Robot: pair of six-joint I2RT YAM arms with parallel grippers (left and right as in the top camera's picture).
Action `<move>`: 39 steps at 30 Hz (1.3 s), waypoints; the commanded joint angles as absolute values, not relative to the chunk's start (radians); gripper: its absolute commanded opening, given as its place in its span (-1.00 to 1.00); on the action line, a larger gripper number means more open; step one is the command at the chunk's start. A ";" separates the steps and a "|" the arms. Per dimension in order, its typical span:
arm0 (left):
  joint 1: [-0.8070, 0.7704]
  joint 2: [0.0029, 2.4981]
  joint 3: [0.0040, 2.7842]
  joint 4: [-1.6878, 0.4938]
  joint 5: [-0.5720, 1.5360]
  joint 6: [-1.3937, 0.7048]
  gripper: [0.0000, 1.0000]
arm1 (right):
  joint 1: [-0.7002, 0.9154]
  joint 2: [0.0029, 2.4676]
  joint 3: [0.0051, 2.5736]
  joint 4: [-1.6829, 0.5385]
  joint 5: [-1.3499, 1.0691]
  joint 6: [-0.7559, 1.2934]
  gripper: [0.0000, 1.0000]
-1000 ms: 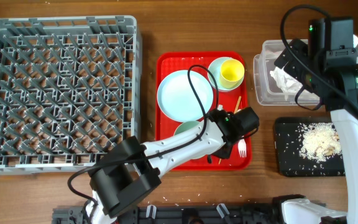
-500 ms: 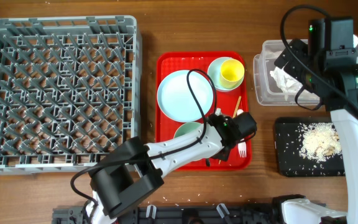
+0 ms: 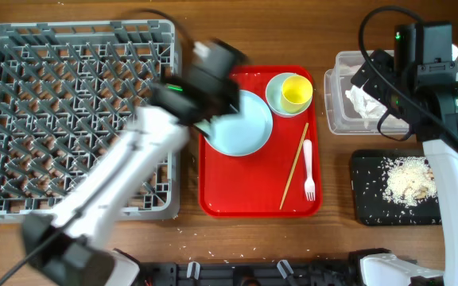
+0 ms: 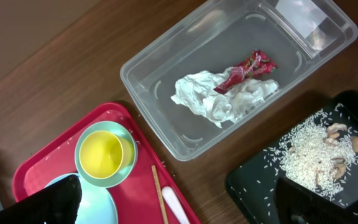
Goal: Sort waste into correct bins and load items into the dishwasher rack
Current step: 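Carry the bowl with the left gripper and place it upside down in the rack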
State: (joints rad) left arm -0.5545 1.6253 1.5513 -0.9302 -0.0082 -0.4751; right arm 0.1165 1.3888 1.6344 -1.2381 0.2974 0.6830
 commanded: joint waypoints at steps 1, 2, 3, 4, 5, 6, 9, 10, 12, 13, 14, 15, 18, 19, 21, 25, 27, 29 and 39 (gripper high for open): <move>-0.221 1.571 1.565 -0.811 0.369 -0.366 -0.92 | 0.113 1.397 1.643 -1.239 0.320 0.673 0.99; -0.101 1.584 1.565 -0.752 0.480 -0.366 -0.92 | 0.113 1.397 1.643 -1.239 0.320 0.673 1.00; -0.031 1.596 1.565 -0.717 0.551 -0.366 -0.92 | 0.113 1.397 1.643 -1.238 0.320 0.673 0.99; 0.045 1.618 1.565 -0.682 0.625 -0.367 -0.92 | 0.113 1.397 1.643 -1.239 0.320 0.673 0.99; 0.112 1.642 1.565 -0.647 0.697 -0.367 -0.92 | 0.113 1.397 1.643 -1.239 0.320 0.673 1.00; 0.195 1.686 1.565 -0.605 0.789 -0.380 -0.92 | 0.113 1.397 1.643 -1.239 0.320 0.673 0.99; 0.351 1.806 1.565 -0.529 0.969 -0.435 -0.92 | 0.113 1.397 1.643 -1.238 0.320 0.673 0.99; 0.382 1.839 1.565 -0.502 1.020 -0.449 -0.92 | 0.113 1.397 1.643 -1.239 0.320 0.673 0.99; 0.438 1.908 1.565 -0.463 1.112 -0.504 -0.92 | 0.113 1.397 1.643 -1.238 0.320 0.674 1.00; 0.461 1.937 1.565 -0.466 1.142 -0.508 -0.92 | 0.113 1.397 1.643 -1.239 0.320 0.673 0.99; 0.486 1.959 1.565 -0.484 1.160 -0.508 -0.92 | 0.113 1.397 1.643 -1.239 0.320 0.673 1.00; 0.510 1.979 1.564 -0.496 1.176 -0.508 -0.92 | 0.113 1.397 1.643 -1.239 0.320 0.673 1.00; 0.571 2.032 1.560 -0.514 1.276 -0.504 -0.92 | 0.113 1.397 1.643 -1.238 0.320 0.673 0.99; 0.581 2.044 1.556 -0.513 1.315 -0.501 -0.92 | 0.113 1.397 1.643 -1.239 0.320 0.673 0.99; 0.598 2.058 1.548 -0.529 1.339 -0.502 -0.92 | 0.113 1.397 1.643 -1.239 0.320 0.673 1.00; 0.619 2.059 1.534 -0.604 1.338 -0.487 -0.92 | 0.113 1.397 1.643 -1.239 0.320 0.673 0.99; 0.630 2.059 1.534 -0.625 1.337 -0.476 -0.92 | 0.113 1.397 1.643 -1.239 0.320 0.673 0.99; 0.645 2.058 1.534 -0.660 1.331 -0.475 -0.92 | 0.113 1.397 1.643 -1.239 0.320 0.673 0.99; 0.707 2.050 1.534 -0.827 1.206 -0.408 -0.86 | 0.113 1.397 1.643 -1.239 0.320 0.673 0.99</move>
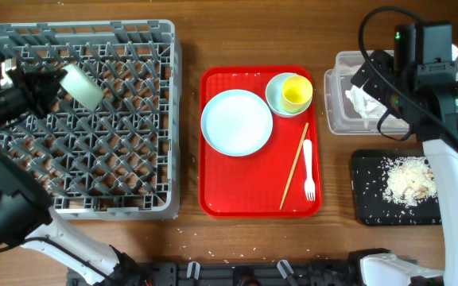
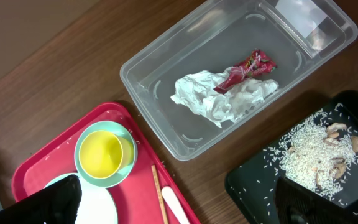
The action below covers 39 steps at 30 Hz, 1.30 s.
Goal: Sort waste into correct bins and load items into the dishwasher rack
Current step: 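Carry the bowl with the left gripper and place it upside down in the rack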
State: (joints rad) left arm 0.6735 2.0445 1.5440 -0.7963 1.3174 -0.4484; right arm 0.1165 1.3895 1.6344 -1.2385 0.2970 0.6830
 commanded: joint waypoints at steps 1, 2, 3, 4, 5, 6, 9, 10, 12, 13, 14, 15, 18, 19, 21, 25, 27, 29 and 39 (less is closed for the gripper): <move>0.714 2.045 1.534 -0.841 1.143 -0.397 -0.73 | 0.113 1.397 1.643 -1.239 0.320 0.673 1.00; 0.719 2.040 1.534 -0.851 1.076 -0.397 -0.68 | 0.113 1.397 1.643 -1.239 0.320 0.673 0.99; 0.725 2.032 1.535 -0.857 1.006 -0.397 -0.67 | 0.113 1.397 1.643 -1.239 0.320 0.673 0.99; 0.732 2.025 1.536 -0.863 0.944 -0.397 -0.64 | 0.113 1.397 1.643 -1.239 0.320 0.673 0.99; 0.743 2.007 1.536 -0.881 0.854 -0.397 -0.62 | 0.113 1.397 1.643 -1.239 0.320 0.673 1.00; 0.750 1.993 1.536 -0.889 0.809 -0.396 -0.60 | 0.113 1.397 1.643 -1.239 0.320 0.673 0.99; 0.771 1.906 1.536 -0.908 0.691 -0.396 0.71 | 0.113 1.397 1.643 -1.239 0.320 0.674 0.99; 0.771 1.877 1.536 -0.911 0.675 -0.396 0.70 | 0.113 1.397 1.643 -1.239 0.320 0.673 0.99; 0.752 1.805 1.536 -0.923 0.661 -0.396 0.46 | 0.113 1.397 1.643 -1.239 0.320 0.673 0.99; 0.727 1.771 1.536 -0.937 0.660 -0.385 -0.10 | 0.113 1.397 1.643 -1.239 0.320 0.673 0.99; 0.704 1.753 1.536 -0.948 0.659 -0.361 -0.60 | 0.113 1.397 1.643 -1.239 0.320 0.673 0.99; 0.654 1.731 1.536 -0.977 0.645 -0.316 -0.79 | 0.113 1.397 1.643 -1.239 0.320 0.673 0.99; 0.487 1.729 1.535 -1.026 0.484 -0.292 -0.92 | 0.113 1.397 1.643 -1.239 0.320 0.674 0.99; 0.429 1.738 1.535 -1.025 0.400 -0.299 -0.92 | 0.113 1.397 1.643 -1.239 0.320 0.673 0.99; 0.336 1.761 1.535 -1.020 0.285 -0.300 -0.92 | 0.113 1.397 1.643 -1.239 0.320 0.673 0.99; 0.231 1.802 1.535 -1.019 0.034 -0.411 -0.92 | 0.113 1.397 1.643 -1.239 0.320 0.673 0.99; 0.228 1.821 1.535 -1.018 -0.030 -0.413 -0.92 | 0.113 1.397 1.643 -1.239 0.320 0.673 0.99; 0.245 1.831 1.535 -1.003 -0.064 -0.412 -0.92 | 0.113 1.397 1.643 -1.238 0.320 0.673 0.99; 0.334 1.842 1.535 -0.980 -0.082 -0.400 -0.92 | 0.113 1.397 1.643 -1.238 0.320 0.673 0.99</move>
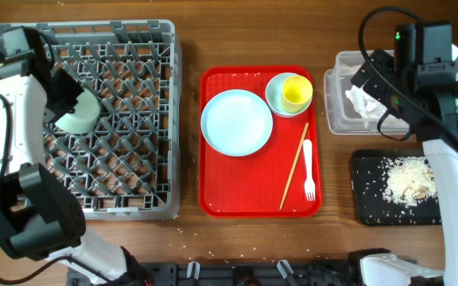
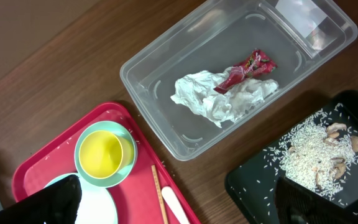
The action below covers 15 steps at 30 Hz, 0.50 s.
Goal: Sort waste into correct bins and load items into the dishwasher rack
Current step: 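Carry the bowl with the left gripper and place it upside down in the rack, then reach the left gripper to the blue plate on the red tray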
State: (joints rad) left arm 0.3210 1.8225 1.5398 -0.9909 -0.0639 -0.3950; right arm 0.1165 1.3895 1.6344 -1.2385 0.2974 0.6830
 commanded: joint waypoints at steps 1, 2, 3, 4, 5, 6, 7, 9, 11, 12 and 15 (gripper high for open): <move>0.334 1.845 1.535 -0.976 -0.080 -0.400 -0.92 | 0.113 1.397 1.643 -1.238 0.320 0.674 1.00; 0.334 1.847 1.535 -0.971 -0.080 -0.400 -0.92 | 0.113 1.397 1.643 -1.238 0.320 0.673 0.99; 0.338 1.849 1.535 -0.959 -0.091 -0.401 -0.92 | 0.113 1.397 1.643 -1.238 0.320 0.673 0.99; 0.345 1.851 1.535 -0.945 -0.104 -0.401 -0.92 | 0.113 1.397 1.643 -1.238 0.320 0.673 0.99; 0.353 1.852 1.535 -0.935 -0.106 -0.402 -0.92 | 0.113 1.397 1.643 -1.238 0.320 0.673 0.99; 0.360 1.852 1.535 -0.931 -0.106 -0.402 -0.91 | 0.113 1.397 1.643 -1.238 0.320 0.673 0.99; 0.373 1.852 1.535 -0.927 -0.106 -0.407 -0.91 | 0.113 1.397 1.643 -1.238 0.320 0.673 0.99; 0.423 1.852 1.535 -0.901 -0.106 -0.446 -0.92 | 0.113 1.397 1.643 -1.238 0.320 0.673 0.99; 0.459 1.851 1.535 -0.899 -0.094 -0.461 -0.92 | 0.113 1.397 1.643 -1.238 0.320 0.673 1.00; 0.479 1.850 1.536 -0.906 -0.057 -0.461 -0.92 | 0.113 1.397 1.643 -1.238 0.320 0.673 0.99; 0.502 1.813 1.536 -0.925 0.125 -0.449 -0.92 | 0.113 1.397 1.643 -1.237 0.320 0.673 0.99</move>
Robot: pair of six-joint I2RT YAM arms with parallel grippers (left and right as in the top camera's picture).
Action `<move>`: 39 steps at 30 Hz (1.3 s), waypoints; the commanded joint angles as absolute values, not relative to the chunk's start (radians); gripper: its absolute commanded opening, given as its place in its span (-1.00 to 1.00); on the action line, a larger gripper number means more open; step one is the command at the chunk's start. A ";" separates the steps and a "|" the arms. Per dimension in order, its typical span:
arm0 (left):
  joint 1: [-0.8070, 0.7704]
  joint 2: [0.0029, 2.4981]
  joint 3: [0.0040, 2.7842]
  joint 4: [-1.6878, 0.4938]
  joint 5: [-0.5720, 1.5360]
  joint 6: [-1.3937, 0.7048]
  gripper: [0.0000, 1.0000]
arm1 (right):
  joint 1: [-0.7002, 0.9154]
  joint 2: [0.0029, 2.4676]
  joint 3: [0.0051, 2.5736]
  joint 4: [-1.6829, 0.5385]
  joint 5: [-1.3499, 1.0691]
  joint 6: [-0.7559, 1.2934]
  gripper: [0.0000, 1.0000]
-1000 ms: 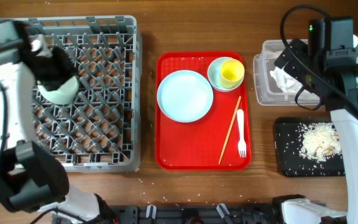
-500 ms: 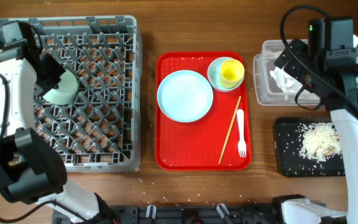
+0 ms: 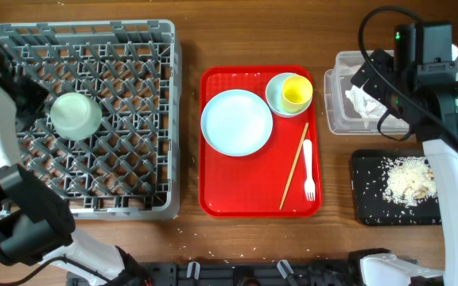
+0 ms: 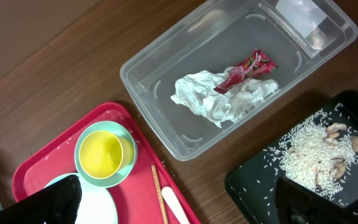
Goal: Sort waste into correct bins and load items into the dishwasher rack
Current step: 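Reach the left gripper to the blue plate on the red tray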
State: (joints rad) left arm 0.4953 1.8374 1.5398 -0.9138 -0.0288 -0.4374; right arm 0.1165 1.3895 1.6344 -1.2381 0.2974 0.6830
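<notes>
A pale green bowl lies as a full round disc in the upper left of the grey dishwasher rack. My left gripper is just left of the bowl at the rack's left side, and its fingers are too dark to make out. On the red tray are a light blue plate, a yellow cup inside a teal bowl, a chopstick and a white fork. My right gripper hangs open and empty above the gap between the tray and the bins.
A clear bin at the right holds a crumpled tissue and a red wrapper. In front of it a black tray holds spilled rice. Loose grains lie on the wood along the front edge.
The left arm has drawn back from over the rack to its left edge. The pale green bowl, tilted under the gripper before, now lies flat in the rack. The right arm has not moved.
The left arm was first blurred over the tray beside the blue plate. Then it was at the rack's far left with a pale item in its gripper. Then it held the green bowl down in the rack, where the bowl now rests. The right arm stayed still.
</notes>
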 commanded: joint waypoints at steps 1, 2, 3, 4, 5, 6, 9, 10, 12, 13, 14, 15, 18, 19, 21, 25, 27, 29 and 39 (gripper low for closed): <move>0.495 1.786 1.536 -0.932 0.179 -0.439 -0.92 | 0.113 1.397 1.643 -1.237 0.320 0.673 0.99; 0.479 1.757 1.536 -0.933 0.258 -0.388 -0.92 | 0.113 1.397 1.643 -1.236 0.320 0.673 0.99; 0.455 1.727 1.536 -0.940 0.331 -0.350 -0.92 | 0.113 1.397 1.643 -1.235 0.320 0.673 1.00; 0.411 1.693 1.536 -0.951 0.412 -0.314 -0.92 | 0.113 1.397 1.643 -1.235 0.320 0.673 0.99; 0.355 1.670 1.536 -0.959 0.471 -0.290 -0.92 | 0.113 1.397 1.643 -1.235 0.320 0.673 0.99; 0.311 1.661 1.536 -0.962 0.491 -0.291 -0.92 | 0.113 1.397 1.643 -1.235 0.320 0.673 0.99; 0.049 1.679 1.535 -0.953 0.503 -0.290 -0.07 | 0.113 1.397 1.643 -1.235 0.320 0.673 1.00; -0.034 1.694 1.535 -0.940 0.487 -0.291 0.31 | 0.113 1.397 1.643 -1.235 0.320 0.673 0.99; -0.185 1.730 1.535 -0.905 0.400 -0.291 0.61 | 0.113 1.397 1.643 -1.235 0.320 0.673 0.99; -0.245 1.746 1.535 -0.892 0.336 -0.292 0.62 | 0.113 1.397 1.643 -1.235 0.320 0.673 1.00; -0.312 1.767 1.535 -0.883 0.263 -0.299 0.62 | 0.113 1.397 1.643 -1.235 0.320 0.673 0.99; -0.373 1.787 1.535 -0.878 0.208 -0.299 0.62 | 0.113 1.397 1.643 -1.235 0.320 0.673 0.99; -0.519 1.843 1.535 -0.883 0.071 -0.297 0.49 | 0.113 1.397 1.643 -1.235 0.320 0.673 0.99; -0.544 1.853 1.535 -0.886 0.049 -0.297 0.47 | 0.113 1.397 1.643 -1.235 0.320 0.673 0.99; -0.609 1.892 1.535 -0.886 0.036 -0.295 0.46 | 0.113 1.397 1.643 -1.235 0.320 0.673 1.00; -0.681 1.978 1.535 -0.873 0.055 -0.279 0.37 | 0.113 1.397 1.643 -1.235 0.320 0.673 0.99; -0.733 2.039 1.535 -0.838 0.048 -0.202 0.37 | 0.113 1.397 1.643 -1.235 0.320 0.673 0.99; -0.772 2.077 1.535 -0.801 -0.002 -0.186 0.38 | 0.113 1.397 1.643 -1.235 0.320 0.673 0.99; -0.804 2.171 1.535 -0.776 -0.010 -0.164 -0.58 | 0.113 1.397 1.643 -1.235 0.320 0.673 0.99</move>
State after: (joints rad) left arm -0.8032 2.1376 1.5398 -0.7795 0.0013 -0.1768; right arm 0.1169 1.3895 1.6344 -1.2350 0.2974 0.6830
